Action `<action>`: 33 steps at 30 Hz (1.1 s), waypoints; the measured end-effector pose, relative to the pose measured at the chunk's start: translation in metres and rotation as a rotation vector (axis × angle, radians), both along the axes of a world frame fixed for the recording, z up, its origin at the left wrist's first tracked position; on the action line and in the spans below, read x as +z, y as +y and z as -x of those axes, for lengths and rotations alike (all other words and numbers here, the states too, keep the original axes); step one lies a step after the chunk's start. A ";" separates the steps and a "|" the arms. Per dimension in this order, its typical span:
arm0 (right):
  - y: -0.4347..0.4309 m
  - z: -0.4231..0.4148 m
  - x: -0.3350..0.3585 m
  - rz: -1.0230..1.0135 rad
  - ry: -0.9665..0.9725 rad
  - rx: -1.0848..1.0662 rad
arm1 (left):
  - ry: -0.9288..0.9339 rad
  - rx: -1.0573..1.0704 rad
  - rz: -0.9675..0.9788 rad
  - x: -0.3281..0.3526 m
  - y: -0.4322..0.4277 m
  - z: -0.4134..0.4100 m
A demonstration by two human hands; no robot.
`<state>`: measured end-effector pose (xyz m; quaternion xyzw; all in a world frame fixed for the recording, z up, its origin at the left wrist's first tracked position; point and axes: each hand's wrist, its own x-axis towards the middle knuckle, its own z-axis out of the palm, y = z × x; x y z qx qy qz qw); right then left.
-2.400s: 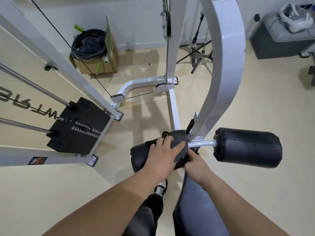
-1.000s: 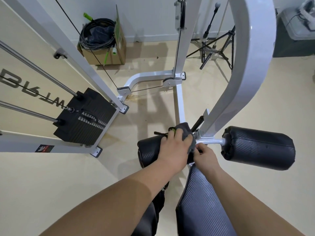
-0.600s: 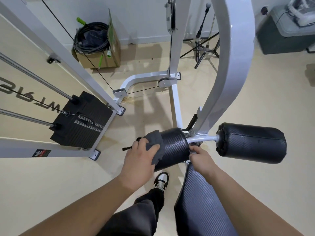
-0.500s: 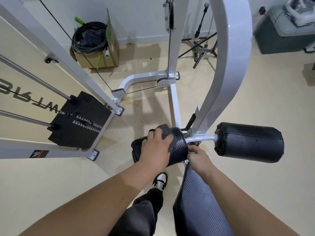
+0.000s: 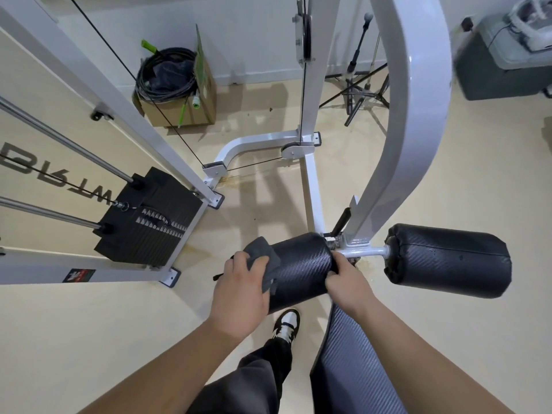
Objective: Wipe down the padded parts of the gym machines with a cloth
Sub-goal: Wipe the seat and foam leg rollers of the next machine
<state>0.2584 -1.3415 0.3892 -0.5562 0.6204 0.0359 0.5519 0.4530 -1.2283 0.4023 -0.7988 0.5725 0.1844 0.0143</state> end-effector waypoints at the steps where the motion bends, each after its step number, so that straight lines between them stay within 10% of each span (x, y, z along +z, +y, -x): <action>1: 0.000 0.000 0.001 -0.004 0.011 0.014 | -0.001 0.022 0.009 0.001 -0.014 0.007; 10: 0.006 0.012 0.000 -0.071 0.021 -0.081 | 0.107 -0.251 -0.074 0.002 -0.068 0.042; 18: 0.008 0.012 0.003 -0.047 0.041 0.003 | 0.025 0.139 -0.039 0.001 -0.036 -0.004; 27: 0.008 0.019 -0.004 -0.082 -0.022 -0.015 | 0.192 -0.337 -0.091 -0.004 -0.116 0.056; 33: 0.013 0.023 0.000 -0.046 0.044 -0.053 | 0.106 -0.022 -0.019 -0.001 -0.028 -0.011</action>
